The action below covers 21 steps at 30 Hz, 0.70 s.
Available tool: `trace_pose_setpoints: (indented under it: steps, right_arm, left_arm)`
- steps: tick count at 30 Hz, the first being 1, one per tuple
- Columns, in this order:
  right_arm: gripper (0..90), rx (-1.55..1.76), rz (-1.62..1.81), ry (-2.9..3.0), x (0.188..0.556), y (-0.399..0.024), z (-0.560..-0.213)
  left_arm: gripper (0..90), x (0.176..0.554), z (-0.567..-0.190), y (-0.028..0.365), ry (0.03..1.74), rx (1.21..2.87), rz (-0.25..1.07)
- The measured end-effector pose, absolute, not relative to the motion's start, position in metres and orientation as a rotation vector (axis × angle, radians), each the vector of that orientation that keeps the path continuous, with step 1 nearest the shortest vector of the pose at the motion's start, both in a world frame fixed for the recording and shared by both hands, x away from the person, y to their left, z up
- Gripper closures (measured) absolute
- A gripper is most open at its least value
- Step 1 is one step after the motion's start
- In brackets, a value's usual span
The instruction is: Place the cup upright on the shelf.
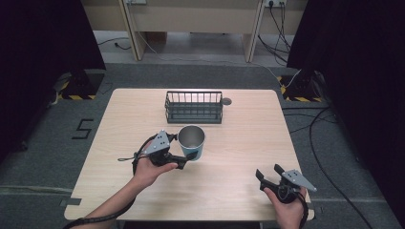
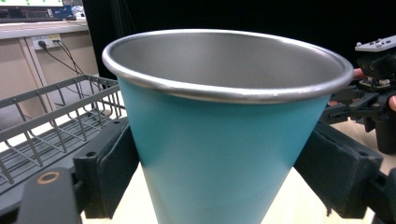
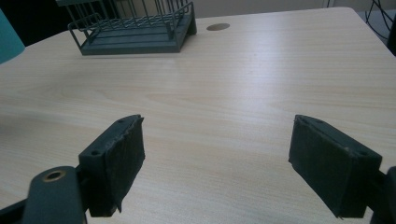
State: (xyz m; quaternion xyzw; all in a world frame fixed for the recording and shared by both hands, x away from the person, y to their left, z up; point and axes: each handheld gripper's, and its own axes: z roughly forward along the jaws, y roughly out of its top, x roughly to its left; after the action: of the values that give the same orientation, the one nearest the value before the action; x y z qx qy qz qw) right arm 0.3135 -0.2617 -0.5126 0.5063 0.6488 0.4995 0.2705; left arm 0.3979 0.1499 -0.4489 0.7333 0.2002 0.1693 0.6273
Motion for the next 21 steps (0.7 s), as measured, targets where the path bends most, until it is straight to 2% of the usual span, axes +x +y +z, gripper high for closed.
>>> trace_pose_setpoints:
  steps: [21]
  right_arm:
    - [19.1,1.364,1.343,1.750,0.314,-0.261,-0.513]
  left_arm:
    - [16.3,0.424,-0.436,0.155,0.501,1.661,0.441]
